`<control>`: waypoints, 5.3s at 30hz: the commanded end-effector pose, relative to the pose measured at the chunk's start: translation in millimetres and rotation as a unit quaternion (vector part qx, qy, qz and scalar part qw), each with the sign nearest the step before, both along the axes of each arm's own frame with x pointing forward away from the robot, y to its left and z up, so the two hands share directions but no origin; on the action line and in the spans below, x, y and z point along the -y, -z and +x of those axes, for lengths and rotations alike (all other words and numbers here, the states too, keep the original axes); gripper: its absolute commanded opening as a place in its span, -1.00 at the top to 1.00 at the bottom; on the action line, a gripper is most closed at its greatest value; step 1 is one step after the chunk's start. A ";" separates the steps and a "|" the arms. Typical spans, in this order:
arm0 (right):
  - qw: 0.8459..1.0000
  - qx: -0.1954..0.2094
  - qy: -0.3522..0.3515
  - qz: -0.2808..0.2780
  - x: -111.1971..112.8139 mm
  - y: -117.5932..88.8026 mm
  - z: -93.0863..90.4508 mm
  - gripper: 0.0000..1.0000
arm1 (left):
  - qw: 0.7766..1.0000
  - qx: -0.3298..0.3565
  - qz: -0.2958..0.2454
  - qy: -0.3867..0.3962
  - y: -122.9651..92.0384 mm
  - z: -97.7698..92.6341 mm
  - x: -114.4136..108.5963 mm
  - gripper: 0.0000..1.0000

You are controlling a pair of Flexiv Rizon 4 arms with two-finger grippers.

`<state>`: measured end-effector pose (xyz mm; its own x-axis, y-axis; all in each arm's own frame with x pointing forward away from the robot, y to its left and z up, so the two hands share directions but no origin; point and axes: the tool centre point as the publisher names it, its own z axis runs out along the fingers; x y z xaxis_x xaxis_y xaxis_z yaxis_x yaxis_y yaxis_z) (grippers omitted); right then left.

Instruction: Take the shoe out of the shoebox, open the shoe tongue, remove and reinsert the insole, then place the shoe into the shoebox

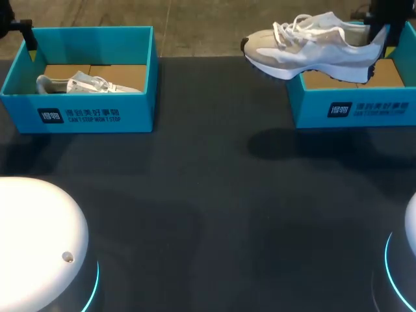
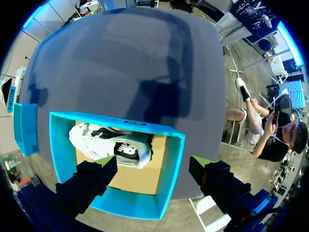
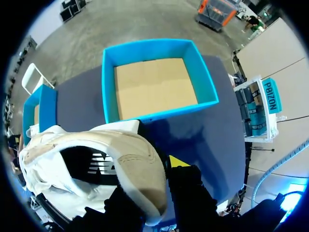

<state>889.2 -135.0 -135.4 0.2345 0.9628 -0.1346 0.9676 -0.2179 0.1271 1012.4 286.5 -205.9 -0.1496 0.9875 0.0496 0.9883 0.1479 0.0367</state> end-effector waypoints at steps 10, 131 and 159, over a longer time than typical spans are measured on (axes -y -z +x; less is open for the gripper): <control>0.999 -0.008 -0.022 0.038 -39.9 23.4 -50.1 1.00 | 1.000 0.001 0.001 0.000 -0.3 -1.6 0.2 -1.00; 0.994 -0.085 -0.045 0.045 -221.8 248.7 -223.7 1.00 | 1.000 0.001 0.001 0.000 -0.3 -1.6 0.2 -1.00; 0.997 -0.070 -0.026 0.013 -228.0 253.0 -226.3 1.00 | 1.000 0.001 0.001 0.000 -0.3 -1.6 0.2 -1.00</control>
